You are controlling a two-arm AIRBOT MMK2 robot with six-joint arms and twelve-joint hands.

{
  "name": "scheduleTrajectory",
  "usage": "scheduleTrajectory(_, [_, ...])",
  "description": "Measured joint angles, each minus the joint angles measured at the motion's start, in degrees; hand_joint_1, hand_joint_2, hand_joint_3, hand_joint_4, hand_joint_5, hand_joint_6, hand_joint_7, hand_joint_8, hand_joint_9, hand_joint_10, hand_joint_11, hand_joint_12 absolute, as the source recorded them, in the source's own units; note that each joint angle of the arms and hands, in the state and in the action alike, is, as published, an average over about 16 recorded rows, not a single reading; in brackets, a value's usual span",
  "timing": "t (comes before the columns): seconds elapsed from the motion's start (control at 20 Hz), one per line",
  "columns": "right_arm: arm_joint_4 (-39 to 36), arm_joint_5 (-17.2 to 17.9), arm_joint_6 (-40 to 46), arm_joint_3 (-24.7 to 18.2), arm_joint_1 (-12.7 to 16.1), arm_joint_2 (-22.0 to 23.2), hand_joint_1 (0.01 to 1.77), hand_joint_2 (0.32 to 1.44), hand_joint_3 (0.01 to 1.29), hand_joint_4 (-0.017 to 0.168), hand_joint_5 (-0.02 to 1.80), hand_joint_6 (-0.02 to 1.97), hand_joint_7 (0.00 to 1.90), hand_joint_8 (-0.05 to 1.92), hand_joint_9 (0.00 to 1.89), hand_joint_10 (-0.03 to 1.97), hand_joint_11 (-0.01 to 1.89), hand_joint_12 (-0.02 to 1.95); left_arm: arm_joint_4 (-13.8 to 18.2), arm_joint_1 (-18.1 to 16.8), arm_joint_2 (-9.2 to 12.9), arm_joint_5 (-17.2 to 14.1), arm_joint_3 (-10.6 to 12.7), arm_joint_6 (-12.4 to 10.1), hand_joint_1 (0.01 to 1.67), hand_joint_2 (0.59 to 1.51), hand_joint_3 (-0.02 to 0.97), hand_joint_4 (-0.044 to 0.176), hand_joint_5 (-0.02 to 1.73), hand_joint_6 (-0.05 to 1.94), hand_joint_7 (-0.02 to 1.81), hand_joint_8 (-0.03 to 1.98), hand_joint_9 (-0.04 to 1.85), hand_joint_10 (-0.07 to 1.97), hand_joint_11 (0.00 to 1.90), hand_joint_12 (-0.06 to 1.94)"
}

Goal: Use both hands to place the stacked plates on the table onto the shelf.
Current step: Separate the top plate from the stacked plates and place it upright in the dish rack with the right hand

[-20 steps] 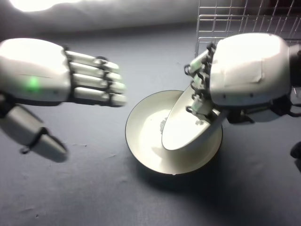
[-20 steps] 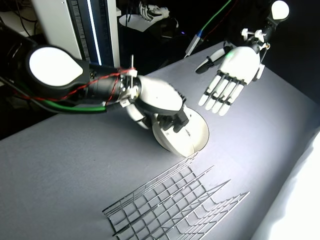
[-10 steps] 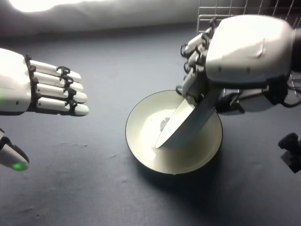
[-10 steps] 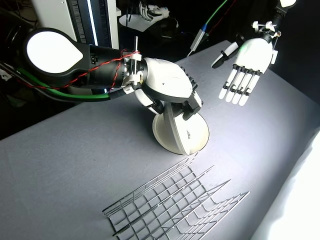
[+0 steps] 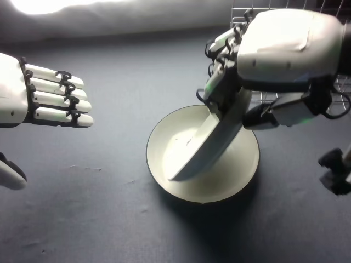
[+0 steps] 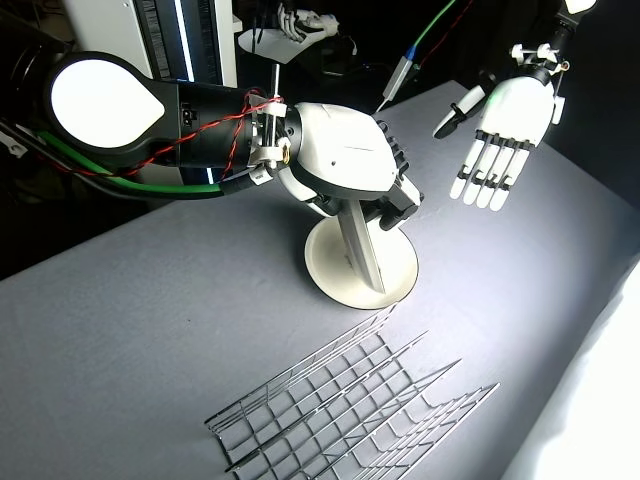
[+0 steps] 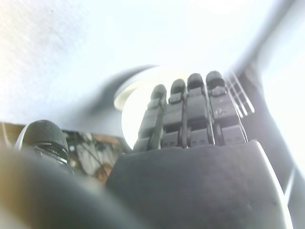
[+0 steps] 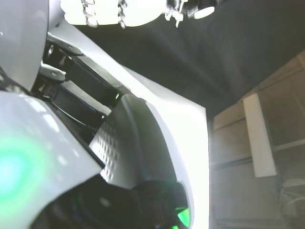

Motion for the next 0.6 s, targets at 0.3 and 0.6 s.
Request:
scheduleTrajectory(0.3, [7.71,-1.73,0.13,0.54,2.01,-0.31,1.36,1.00,0.01,-0.003,0.94,0.91,1.09,0.79,0.86,1.22,0.51,1.27,0.89,0.00,0.00,0.61,-0.16,0.39,0.02,1.074,0.019,0.002,0.02,0.01,0.01,-0.01,0.02,0.01,0.01,0.01])
scheduleTrajectory(0.6, [15.35,-5.12,0.51,1.95,4.82,-1.12,1.36,1.00,0.01,-0.003,0.93,0.90,1.08,0.81,0.87,1.22,0.51,1.28,1.25,0.01,0.00,0.63,-0.38,0.78,0.02,1.074,0.019,0.002,0.02,0.01,0.02,-0.01,0.02,0.01,0.01,0.00])
